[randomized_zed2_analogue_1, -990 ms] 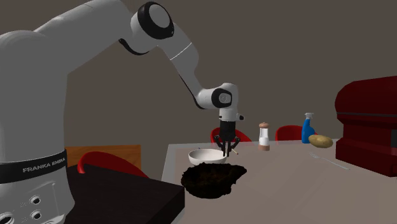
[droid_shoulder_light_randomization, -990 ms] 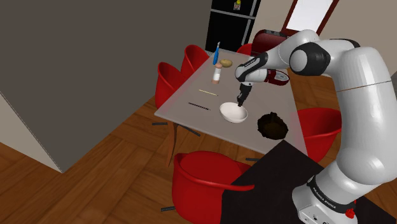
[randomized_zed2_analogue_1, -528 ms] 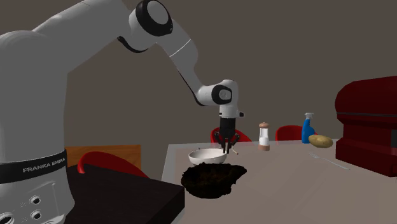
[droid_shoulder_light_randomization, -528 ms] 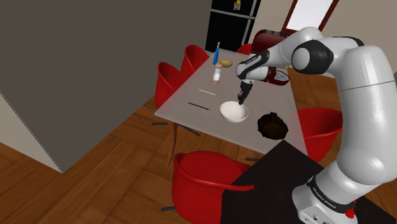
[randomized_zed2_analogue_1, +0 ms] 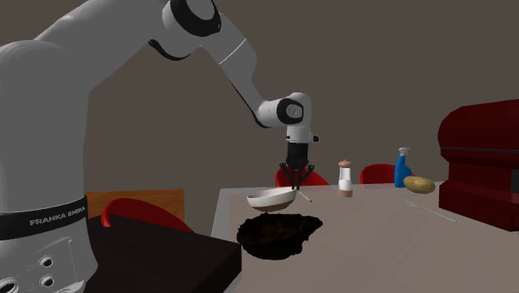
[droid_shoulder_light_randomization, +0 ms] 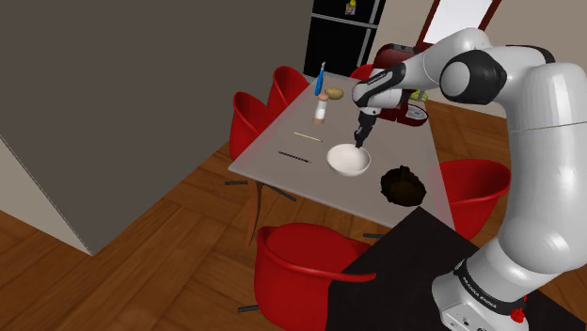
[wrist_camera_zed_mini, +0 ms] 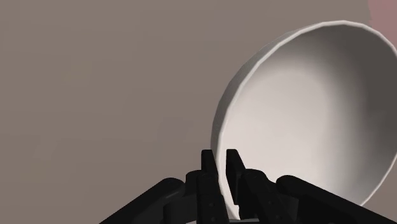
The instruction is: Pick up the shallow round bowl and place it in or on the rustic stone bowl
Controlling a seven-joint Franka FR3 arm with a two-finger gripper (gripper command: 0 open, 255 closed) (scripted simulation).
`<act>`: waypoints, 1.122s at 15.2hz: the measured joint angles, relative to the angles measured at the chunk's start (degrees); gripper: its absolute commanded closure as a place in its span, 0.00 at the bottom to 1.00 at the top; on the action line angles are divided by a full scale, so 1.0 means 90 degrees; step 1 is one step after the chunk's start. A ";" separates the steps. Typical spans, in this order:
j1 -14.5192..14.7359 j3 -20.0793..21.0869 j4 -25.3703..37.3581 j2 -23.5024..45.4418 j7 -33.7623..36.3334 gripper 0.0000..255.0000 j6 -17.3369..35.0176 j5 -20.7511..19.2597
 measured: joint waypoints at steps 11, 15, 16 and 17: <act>0.0069 -0.0097 0.0111 -0.0537 0.0092 1.00 -0.0640 -0.0139; 0.0077 -0.0129 0.0226 -0.0701 0.0116 1.00 -0.0913 -0.0187; 0.0085 -0.0138 0.0218 -0.0767 0.0121 1.00 -0.0971 -0.0202; 0.0088 -0.0144 0.0238 -0.0803 0.0127 1.00 -0.1026 -0.0212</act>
